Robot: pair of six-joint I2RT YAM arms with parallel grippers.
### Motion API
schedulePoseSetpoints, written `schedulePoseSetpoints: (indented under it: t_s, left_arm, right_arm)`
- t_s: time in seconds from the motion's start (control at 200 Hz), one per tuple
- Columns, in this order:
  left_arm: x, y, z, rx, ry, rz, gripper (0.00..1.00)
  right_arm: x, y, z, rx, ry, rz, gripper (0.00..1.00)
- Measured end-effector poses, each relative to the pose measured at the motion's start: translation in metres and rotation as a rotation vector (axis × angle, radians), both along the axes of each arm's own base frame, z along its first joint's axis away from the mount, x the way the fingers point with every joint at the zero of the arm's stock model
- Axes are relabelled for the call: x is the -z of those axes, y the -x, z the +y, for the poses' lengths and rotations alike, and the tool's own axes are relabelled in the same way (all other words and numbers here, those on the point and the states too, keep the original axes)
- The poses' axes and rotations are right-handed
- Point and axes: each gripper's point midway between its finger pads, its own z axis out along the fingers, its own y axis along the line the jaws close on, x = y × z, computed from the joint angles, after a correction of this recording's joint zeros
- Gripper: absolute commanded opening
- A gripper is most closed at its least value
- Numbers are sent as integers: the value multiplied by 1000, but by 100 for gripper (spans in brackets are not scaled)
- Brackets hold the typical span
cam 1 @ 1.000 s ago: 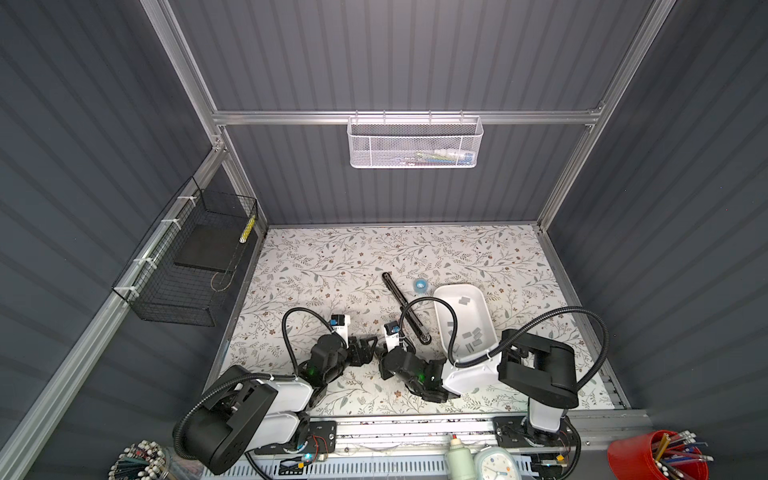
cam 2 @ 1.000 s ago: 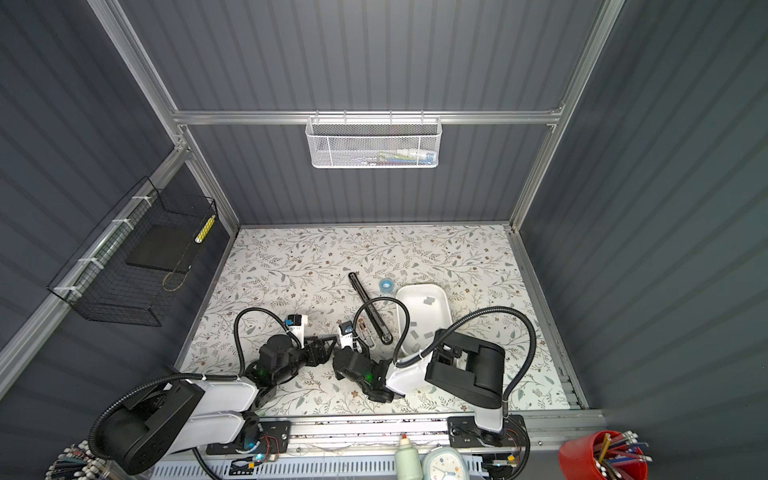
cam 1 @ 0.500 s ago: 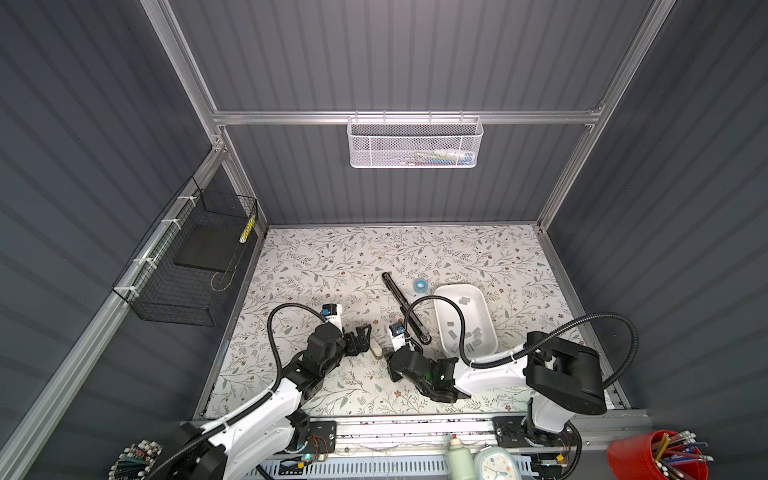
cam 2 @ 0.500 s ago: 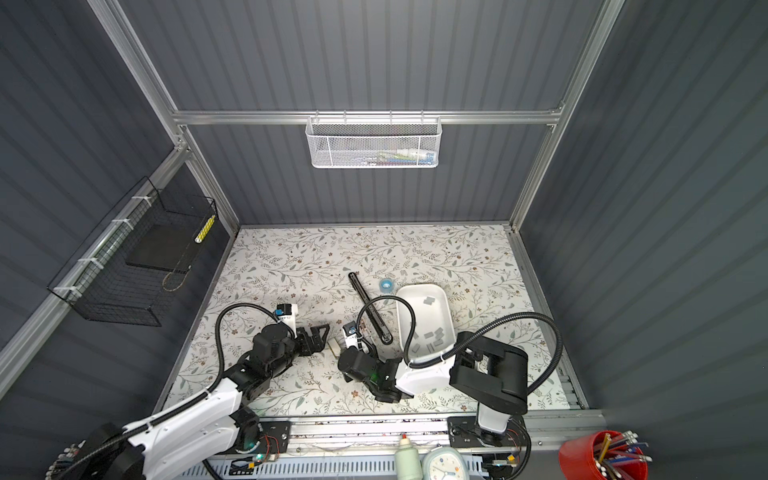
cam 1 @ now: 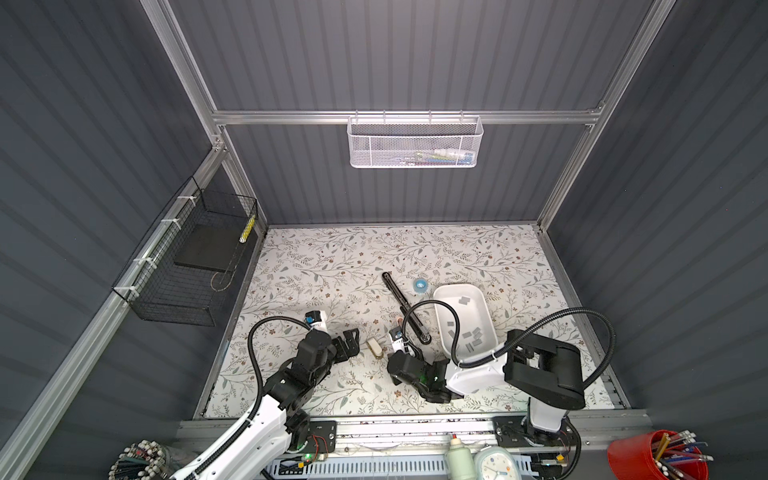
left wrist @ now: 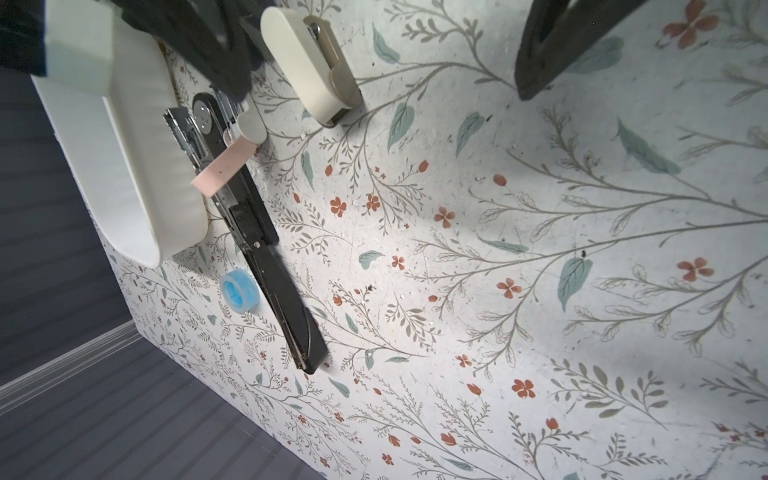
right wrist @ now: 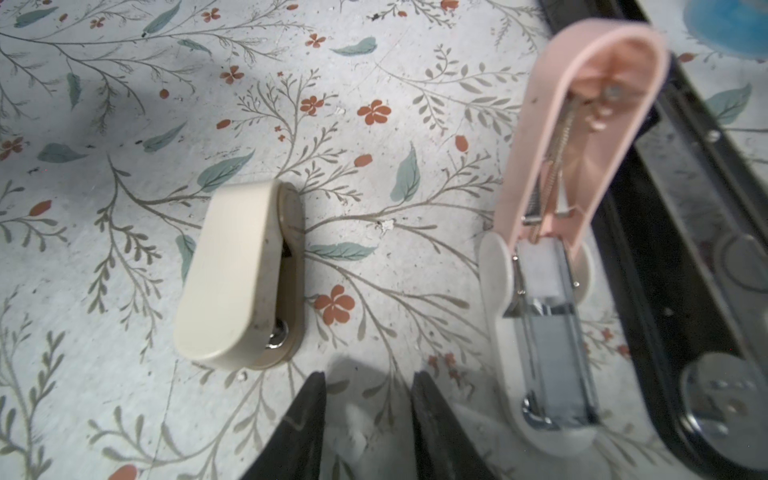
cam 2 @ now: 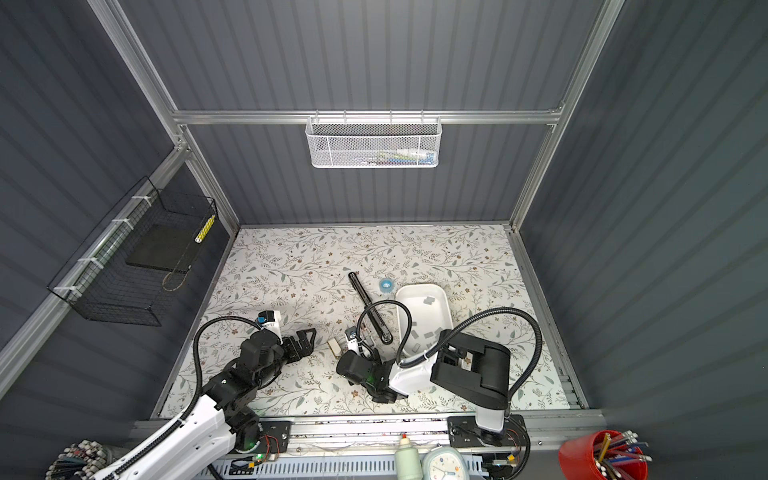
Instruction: Load the staples into the stapler
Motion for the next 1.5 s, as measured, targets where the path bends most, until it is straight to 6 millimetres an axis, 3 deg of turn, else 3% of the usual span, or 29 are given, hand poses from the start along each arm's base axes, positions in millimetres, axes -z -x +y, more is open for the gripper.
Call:
schedulePoseSetpoints:
  t_s: [0.34,0.545,0.8,0.996,1.501]
  left_arm:
    - [9,5,-10,53,13,48,100]
    - [14,7,-14,76,12,70,100]
    - [10,8,-13,79,14,56,100]
    - [-3,7,-8,58,28,6,100]
    - [3,9,9,-7,-38,27,100]
  right_arm:
    - [0,-3,14,-22,-11,12,35]
    - [-1,-7,35,-40,-32,0,35]
    - [0,-14,49,-49,-48,-28,35]
    - [-1,-20,59,-49,-72,-32,35]
    - [-3,-48,87,-57,-175,-1,35]
